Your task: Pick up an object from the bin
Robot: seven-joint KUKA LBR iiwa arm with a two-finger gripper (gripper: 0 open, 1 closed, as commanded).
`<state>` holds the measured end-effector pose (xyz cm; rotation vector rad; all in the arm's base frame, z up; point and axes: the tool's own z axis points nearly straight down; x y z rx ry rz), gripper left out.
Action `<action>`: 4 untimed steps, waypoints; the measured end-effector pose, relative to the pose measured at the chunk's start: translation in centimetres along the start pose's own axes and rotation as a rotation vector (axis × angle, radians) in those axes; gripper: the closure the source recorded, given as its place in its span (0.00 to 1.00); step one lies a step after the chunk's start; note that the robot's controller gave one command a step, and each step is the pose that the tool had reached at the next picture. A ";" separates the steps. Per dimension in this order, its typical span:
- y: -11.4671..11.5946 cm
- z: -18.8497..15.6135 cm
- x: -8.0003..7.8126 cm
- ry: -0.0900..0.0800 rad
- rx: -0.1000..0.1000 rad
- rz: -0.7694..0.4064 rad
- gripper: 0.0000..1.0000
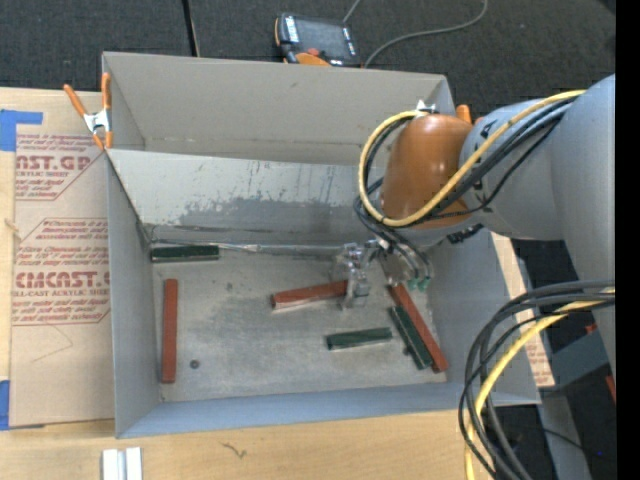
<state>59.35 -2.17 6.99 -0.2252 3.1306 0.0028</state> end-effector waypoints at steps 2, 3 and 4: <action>0.0 0.0 0.0 0.000 0.000 0.000 1.00; 0.0 0.0 0.0 0.000 0.000 0.000 1.00; 0.0 0.0 0.0 0.000 0.000 0.000 1.00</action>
Offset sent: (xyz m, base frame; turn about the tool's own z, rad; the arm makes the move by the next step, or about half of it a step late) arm 0.0000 0.0000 0.0000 0.0000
